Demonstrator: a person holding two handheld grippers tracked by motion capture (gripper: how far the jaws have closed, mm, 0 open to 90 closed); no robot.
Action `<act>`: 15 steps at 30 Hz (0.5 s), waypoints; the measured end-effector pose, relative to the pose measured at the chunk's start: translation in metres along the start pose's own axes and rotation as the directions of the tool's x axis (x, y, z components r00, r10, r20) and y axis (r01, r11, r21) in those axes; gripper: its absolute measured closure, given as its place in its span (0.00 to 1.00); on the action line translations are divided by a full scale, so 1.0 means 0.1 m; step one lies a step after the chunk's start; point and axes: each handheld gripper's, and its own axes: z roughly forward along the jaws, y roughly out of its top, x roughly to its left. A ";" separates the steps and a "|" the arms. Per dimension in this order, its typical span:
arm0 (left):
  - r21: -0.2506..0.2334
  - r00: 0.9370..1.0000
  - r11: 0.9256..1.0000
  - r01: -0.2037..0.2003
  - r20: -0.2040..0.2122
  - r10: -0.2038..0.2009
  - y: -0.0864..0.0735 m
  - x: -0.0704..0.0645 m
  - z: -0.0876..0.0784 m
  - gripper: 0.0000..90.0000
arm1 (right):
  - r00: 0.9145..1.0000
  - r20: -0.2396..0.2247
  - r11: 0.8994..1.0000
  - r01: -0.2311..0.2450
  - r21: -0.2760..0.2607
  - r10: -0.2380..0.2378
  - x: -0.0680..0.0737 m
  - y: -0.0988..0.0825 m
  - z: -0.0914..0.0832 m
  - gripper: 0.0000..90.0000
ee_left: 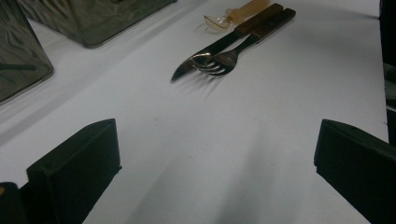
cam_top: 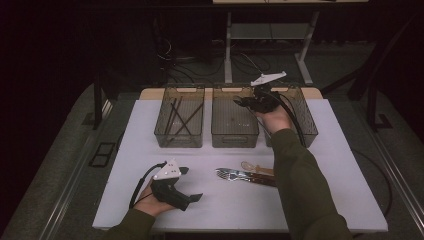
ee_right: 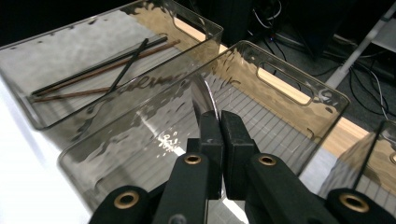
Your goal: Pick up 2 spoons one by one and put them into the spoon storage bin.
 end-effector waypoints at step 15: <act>-0.007 1.000 1.000 0.003 0.005 -0.003 0.00 0.01 -0.01 0.00 | 1.000 0.004 0.999 -0.025 0.040 0.025 -0.04 0.17 0.44 0.98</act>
